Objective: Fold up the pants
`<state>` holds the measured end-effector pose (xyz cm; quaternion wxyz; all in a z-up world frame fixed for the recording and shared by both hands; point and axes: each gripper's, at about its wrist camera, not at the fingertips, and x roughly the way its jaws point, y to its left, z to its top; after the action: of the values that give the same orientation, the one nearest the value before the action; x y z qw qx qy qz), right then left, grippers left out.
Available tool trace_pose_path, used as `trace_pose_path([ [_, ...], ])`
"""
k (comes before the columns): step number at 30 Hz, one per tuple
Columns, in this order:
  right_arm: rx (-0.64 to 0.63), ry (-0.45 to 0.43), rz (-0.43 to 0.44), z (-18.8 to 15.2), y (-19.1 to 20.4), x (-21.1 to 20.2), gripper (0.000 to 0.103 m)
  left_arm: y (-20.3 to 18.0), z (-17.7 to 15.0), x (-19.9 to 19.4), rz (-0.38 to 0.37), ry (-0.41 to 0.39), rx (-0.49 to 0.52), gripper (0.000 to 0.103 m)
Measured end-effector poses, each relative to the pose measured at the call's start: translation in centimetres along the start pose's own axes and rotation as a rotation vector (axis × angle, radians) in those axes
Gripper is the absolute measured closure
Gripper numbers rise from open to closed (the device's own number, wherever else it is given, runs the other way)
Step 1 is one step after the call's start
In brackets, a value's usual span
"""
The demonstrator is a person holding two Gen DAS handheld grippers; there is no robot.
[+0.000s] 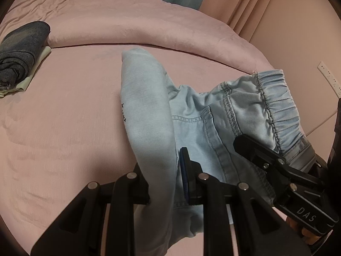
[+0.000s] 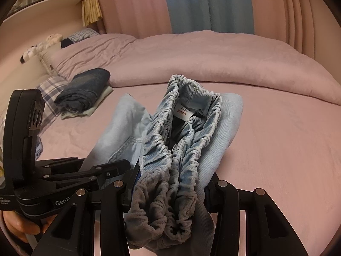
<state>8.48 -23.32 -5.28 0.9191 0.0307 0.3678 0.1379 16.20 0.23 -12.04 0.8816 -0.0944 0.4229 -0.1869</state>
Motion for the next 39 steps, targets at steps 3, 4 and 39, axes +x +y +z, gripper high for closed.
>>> trace_pose_path([
  [3,0.001,-0.002,0.001,0.2,-0.1,0.1,0.056,0.2,0.1,0.0,0.001,0.0,0.001,0.084],
  [4,0.0,-0.003,0.002,0.3,-0.2,0.2,0.056,0.1,0.1,0.0,0.002,0.0,0.002,0.084],
  [39,0.006,0.023,0.008,1.2,-0.9,2.5,0.056,-0.2,0.6,0.5,0.031,0.038,0.005,0.083],
])
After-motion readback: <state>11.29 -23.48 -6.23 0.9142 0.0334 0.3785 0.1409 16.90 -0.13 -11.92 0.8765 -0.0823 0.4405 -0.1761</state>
